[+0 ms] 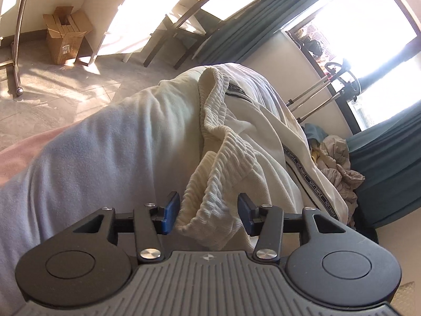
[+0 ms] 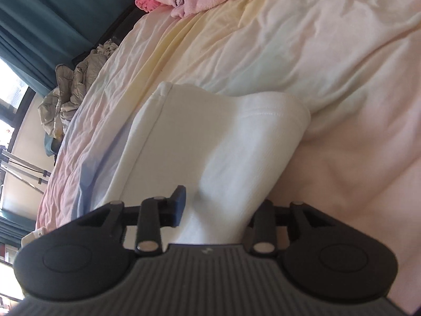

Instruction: Fold clothes

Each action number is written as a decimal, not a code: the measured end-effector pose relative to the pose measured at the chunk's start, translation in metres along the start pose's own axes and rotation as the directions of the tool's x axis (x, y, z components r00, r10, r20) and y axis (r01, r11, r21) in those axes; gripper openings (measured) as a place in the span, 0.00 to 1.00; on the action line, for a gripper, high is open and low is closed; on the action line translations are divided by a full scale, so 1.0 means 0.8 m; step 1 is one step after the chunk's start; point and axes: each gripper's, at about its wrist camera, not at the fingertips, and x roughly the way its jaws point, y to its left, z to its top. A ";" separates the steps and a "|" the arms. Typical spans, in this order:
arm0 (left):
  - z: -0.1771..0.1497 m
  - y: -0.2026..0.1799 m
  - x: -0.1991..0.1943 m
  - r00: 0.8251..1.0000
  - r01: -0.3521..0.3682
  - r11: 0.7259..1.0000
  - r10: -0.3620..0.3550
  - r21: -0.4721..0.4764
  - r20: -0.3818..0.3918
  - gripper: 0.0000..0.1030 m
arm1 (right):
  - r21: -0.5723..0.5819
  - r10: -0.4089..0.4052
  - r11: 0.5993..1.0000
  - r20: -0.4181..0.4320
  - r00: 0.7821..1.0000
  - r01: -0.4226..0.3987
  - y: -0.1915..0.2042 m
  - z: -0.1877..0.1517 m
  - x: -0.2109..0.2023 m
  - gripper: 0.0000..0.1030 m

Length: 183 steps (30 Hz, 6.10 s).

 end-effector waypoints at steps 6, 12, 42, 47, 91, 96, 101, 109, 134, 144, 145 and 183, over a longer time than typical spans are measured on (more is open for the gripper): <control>-0.028 -0.070 -0.026 0.995 -0.053 0.957 0.025 0.286 0.101 0.80 | -0.116 -0.021 0.992 0.144 0.989 0.038 0.018 0.003 -0.035 0.52; -0.065 -0.146 -0.029 0.969 -0.183 0.885 0.089 0.428 0.231 0.83 | -0.242 -0.023 0.966 0.276 0.961 0.093 0.041 -0.001 -0.066 0.53; -0.244 -0.375 0.096 0.982 0.048 0.681 -0.168 0.731 0.092 0.89 | -0.652 0.438 0.701 0.074 0.896 -0.289 0.163 -0.095 -0.109 0.61; -0.256 -0.354 0.137 0.989 0.067 0.685 -0.140 0.726 0.041 0.89 | -0.708 0.444 0.632 -0.003 0.896 -0.315 0.179 -0.123 -0.092 0.61; -0.235 -0.288 0.213 0.981 0.188 0.817 -0.187 0.545 -0.058 0.89 | -0.655 0.303 0.741 0.133 0.944 -0.145 0.406 0.007 0.035 0.04; -0.241 -0.292 0.220 0.982 0.178 0.807 -0.178 0.564 -0.056 0.89 | -0.634 0.261 0.769 0.199 0.945 -0.079 0.328 0.062 0.054 0.04; -0.247 -0.296 0.224 0.984 0.168 0.802 -0.168 0.573 -0.054 0.89 | -0.571 0.162 0.818 0.123 0.979 -0.063 0.239 0.064 0.099 0.14; -0.253 -0.297 0.223 0.986 0.153 0.796 -0.159 0.586 -0.042 0.89 | -0.283 0.197 0.945 0.094 0.976 -0.164 0.168 0.023 0.079 0.54; -0.259 -0.301 0.185 0.982 0.111 0.800 -0.180 0.590 0.060 0.89 | -0.090 0.242 0.970 0.280 0.929 -0.226 0.152 0.062 0.123 0.03; -0.268 -0.305 0.196 0.987 0.085 0.778 -0.150 0.623 0.052 0.89 | -0.045 0.097 0.995 0.196 0.976 -0.090 0.065 0.072 0.142 0.03; -0.269 -0.306 0.196 0.988 0.084 0.776 -0.148 0.625 0.051 0.89 | -0.052 0.099 0.995 0.189 0.977 -0.091 0.063 0.071 0.143 0.03; -0.243 -0.293 0.098 0.978 -0.042 0.683 -0.123 0.729 0.171 0.89 | -0.734 0.261 0.663 0.043 0.964 -0.146 0.131 -0.107 -0.104 0.11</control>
